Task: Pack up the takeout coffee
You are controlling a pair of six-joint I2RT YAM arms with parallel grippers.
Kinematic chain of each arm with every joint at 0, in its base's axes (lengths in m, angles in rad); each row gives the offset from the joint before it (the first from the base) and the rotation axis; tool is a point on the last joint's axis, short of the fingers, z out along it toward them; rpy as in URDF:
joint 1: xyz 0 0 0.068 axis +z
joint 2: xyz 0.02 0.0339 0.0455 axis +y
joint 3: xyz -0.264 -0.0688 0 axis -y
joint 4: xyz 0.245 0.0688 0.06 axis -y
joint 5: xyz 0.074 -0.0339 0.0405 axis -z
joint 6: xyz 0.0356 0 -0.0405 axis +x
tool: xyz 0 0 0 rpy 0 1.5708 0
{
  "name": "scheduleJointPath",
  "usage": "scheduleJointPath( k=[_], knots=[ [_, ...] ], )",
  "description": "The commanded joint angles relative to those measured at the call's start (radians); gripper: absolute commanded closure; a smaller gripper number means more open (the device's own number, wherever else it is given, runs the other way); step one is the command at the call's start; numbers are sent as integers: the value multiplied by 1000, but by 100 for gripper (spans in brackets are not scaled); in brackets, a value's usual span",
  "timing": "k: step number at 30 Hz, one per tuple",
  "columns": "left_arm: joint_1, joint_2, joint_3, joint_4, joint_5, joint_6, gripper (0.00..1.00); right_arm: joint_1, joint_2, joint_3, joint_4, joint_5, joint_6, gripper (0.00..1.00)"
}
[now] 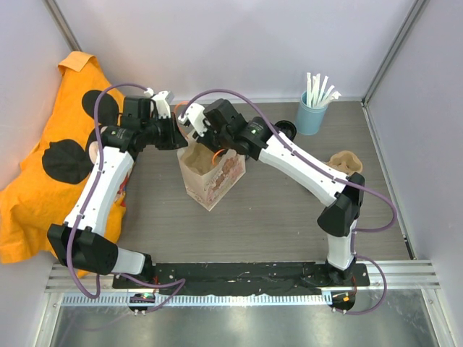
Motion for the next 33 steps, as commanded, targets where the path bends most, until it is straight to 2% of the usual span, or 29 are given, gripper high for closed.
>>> scheduleJointPath(
  k=[1,12,26,33],
  knots=[
    [-2,4,-8,36,-21,-10,100,11,-51,-13,-16,8,-18,73],
    [-2,9,-8,39,-30,-13,100,46,-59,-27,-27,26,-26,73],
    [-2,6,-22,50,-38,-13,100,117,-60,-30,0,202,-138,73],
    [-1,7,-22,52,-64,-15,100,118,-85,-85,-7,172,-92,73]
  ],
)
